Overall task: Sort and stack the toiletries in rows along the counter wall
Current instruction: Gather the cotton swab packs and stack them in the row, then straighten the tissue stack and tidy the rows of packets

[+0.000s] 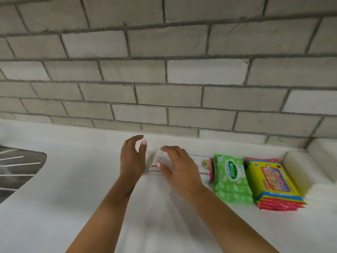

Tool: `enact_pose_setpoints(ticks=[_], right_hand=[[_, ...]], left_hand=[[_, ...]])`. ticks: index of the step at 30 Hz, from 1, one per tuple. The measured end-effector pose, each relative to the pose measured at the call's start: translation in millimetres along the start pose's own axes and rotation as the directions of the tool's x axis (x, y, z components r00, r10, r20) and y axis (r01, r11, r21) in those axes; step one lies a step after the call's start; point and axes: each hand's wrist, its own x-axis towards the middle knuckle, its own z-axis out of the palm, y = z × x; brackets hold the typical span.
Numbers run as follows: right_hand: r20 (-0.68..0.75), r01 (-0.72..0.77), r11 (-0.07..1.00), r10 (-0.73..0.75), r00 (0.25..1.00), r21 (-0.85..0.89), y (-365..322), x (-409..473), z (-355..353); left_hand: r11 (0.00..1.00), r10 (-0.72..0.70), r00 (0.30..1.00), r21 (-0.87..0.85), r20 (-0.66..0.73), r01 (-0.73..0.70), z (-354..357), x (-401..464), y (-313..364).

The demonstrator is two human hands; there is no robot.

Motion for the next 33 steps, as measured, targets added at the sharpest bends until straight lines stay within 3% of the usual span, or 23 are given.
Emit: enact_pose_setpoints(ticks=[9,20,33], right_hand=[[-0.228,-0.126,0.984,0.152,0.962,0.125,5.5,-56.2,-112.2],[-0.384,-0.222,0.958,0.278,0.881,0.182,26.0,-182.9,-249.0],[-0.476,-0.349,0.926,0.376,0.795,0.148,57.6,-295.7,-367.7]], left_hand=[[0.965,0.140,0.990,-0.225,0.017,-0.133,7.7,-65.5,113.6],[0.840,0.190,0.977,-0.531,0.102,-0.108,46.6,-200.1,227.8],[0.761,0.346,0.909,-0.636,0.233,-0.127,101.9,-319.3,339.4]])
